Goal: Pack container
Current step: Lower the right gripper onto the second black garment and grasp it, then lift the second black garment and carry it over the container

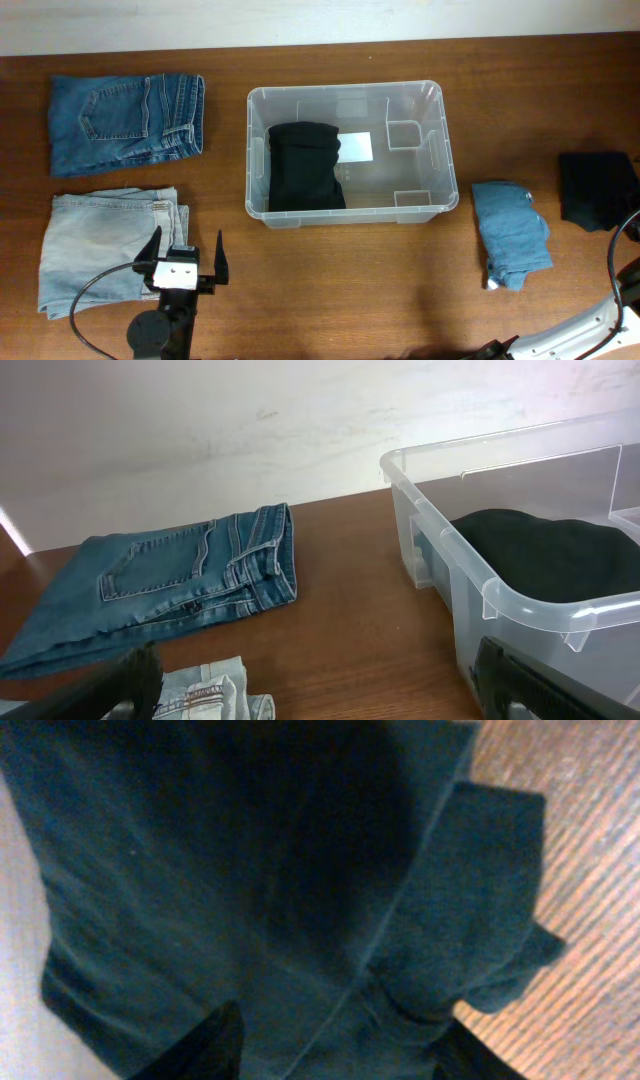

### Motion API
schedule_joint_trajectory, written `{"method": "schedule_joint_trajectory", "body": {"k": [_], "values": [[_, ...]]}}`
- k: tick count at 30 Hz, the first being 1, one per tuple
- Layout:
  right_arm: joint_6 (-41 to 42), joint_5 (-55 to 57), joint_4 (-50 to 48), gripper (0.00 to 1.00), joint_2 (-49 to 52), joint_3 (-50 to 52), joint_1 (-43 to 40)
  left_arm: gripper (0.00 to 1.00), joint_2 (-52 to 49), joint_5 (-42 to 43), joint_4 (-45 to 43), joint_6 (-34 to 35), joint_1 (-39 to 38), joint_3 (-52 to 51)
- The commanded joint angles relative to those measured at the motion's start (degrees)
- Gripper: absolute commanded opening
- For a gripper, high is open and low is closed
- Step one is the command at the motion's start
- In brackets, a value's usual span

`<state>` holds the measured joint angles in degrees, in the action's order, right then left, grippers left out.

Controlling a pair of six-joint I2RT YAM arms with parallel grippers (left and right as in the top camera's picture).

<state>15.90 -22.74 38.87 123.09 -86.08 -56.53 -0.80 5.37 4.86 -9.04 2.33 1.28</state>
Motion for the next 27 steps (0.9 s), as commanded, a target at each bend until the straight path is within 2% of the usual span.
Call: {"method": "schedule_joint_trajectory", "body": {"k": [1, 2, 4, 8, 14, 23, 27], "values": [[2.2, 1.7, 1.2, 0.43, 5.2, 2.8, 1.0, 0.99, 0.4, -0.2, -0.1, -0.8, 0.2, -0.4], [3.1, 1.8, 1.4, 0.31, 5.2, 2.8, 1.0, 0.99, 0.4, -0.2, -0.1, -0.8, 0.2, -0.4], [3.1, 1.8, 1.6, 0.18, 5.2, 2.8, 1.0, 0.99, 0.4, -0.2, -0.1, -0.8, 0.2, -0.4], [3.1, 0.0, 1.9, 0.05, 5.2, 2.8, 1.0, 1.00, 0.4, -0.2, -0.1, -0.8, 0.2, -0.4], [3.0, -11.9, 1.8, 0.04, 4.4, 0.5, 1.0, 0.99, 0.4, -0.2, -0.1, -0.8, 0.2, -0.4], [3.1, -48.0, 1.9, 0.04, 1.4, -10.2, 1.0, 0.99, 0.4, -0.2, -0.1, -0.8, 0.2, -0.4], [3.1, -57.1, 2.6, 0.04, -2.0, -14.2, 1.3, 0.99, 0.4, -0.2, -0.1, -0.8, 0.2, -0.4]]}}
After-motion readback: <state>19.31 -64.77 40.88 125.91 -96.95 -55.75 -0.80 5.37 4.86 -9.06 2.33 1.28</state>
